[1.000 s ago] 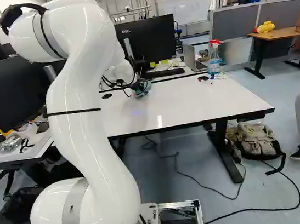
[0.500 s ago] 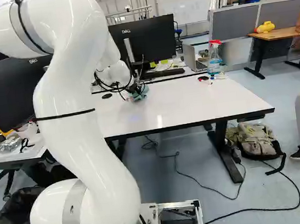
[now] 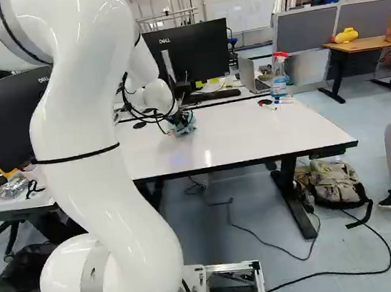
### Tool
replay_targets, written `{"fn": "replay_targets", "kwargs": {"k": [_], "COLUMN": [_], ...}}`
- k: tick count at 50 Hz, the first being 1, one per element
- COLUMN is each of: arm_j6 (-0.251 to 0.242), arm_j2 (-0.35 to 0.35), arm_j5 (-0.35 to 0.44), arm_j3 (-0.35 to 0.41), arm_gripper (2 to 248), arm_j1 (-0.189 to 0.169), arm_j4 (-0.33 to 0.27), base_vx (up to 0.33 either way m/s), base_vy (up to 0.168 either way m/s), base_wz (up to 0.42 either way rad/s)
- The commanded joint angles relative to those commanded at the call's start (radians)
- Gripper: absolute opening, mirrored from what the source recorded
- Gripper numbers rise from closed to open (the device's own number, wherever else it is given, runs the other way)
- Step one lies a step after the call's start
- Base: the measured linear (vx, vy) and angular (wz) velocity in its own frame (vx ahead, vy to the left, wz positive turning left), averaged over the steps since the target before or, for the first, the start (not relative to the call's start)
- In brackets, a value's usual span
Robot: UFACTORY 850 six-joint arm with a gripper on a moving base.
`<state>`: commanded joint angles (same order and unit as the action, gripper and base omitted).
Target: Clean the table with the green towel
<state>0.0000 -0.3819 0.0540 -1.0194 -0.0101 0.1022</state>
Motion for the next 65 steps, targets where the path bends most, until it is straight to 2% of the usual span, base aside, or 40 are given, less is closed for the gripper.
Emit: {"fn": "replay_targets", "kwargs": {"k": [28,51,65], "arm_j6": [0.000,0.000,0.000], "arm_j2": [-0.021,-0.082,-0.137], "arm_j5": [0.000,0.000,0.000], "arm_j3": [-0.027,-0.106,-0.179], "arm_gripper": [45,45,45], "arm_j1": [-0.082,-0.143,-0.155], "arm_j4": [0.000,0.000,0.000], "base_vx": [0.000,0.000,0.000], "base_vy": [0.000,0.000,0.000], "base_wz": [0.000,0.000,0.000]}}
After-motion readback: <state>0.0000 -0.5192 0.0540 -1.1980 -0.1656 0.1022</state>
